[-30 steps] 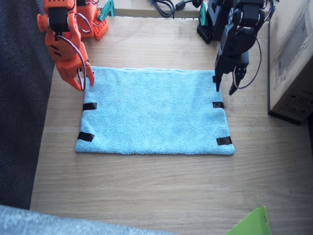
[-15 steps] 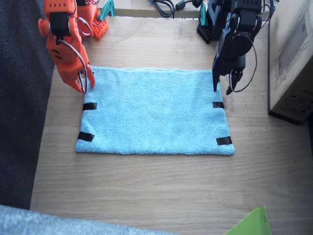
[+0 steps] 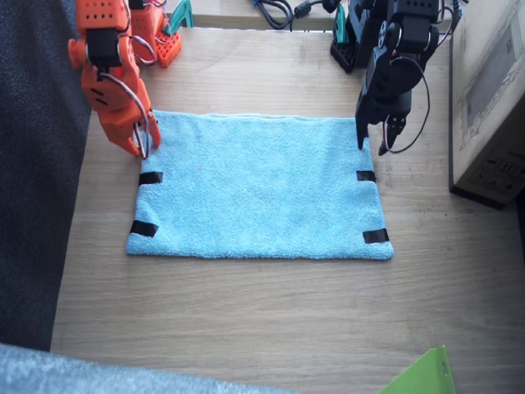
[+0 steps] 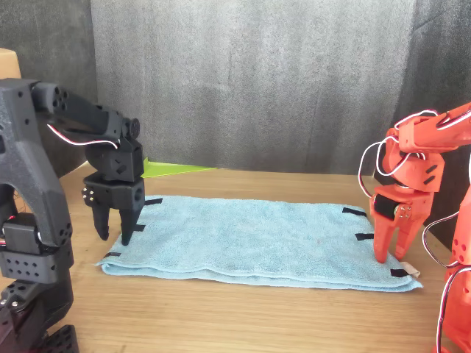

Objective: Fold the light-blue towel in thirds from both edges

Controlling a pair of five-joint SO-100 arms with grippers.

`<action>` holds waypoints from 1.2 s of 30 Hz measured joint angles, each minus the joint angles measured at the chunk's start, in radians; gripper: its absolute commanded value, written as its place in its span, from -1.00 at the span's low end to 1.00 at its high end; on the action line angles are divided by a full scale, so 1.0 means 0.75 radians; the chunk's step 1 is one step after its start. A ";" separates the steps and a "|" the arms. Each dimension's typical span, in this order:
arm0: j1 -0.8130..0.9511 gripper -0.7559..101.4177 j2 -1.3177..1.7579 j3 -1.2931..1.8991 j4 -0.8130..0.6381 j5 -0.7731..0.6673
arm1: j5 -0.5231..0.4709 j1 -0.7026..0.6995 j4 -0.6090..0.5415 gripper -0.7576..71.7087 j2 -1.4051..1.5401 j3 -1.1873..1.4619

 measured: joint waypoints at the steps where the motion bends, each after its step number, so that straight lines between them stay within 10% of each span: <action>1: -0.002 -0.53 -0.014 0.000 0.004 -0.006 | 0.000 0.000 -0.004 -0.43 0.000 0.002; 20: -0.012 -0.85 -0.108 -0.076 0.067 0.012 | 0.000 0.000 -0.022 -0.48 0.008 0.027; 26: -0.008 -0.97 -0.108 -0.076 0.067 0.012 | 0.000 0.022 -0.022 -0.98 -0.004 0.027; 36: -0.008 -0.99 -0.074 -0.047 0.047 -0.002 | 0.010 0.057 -0.031 -0.98 0.018 0.053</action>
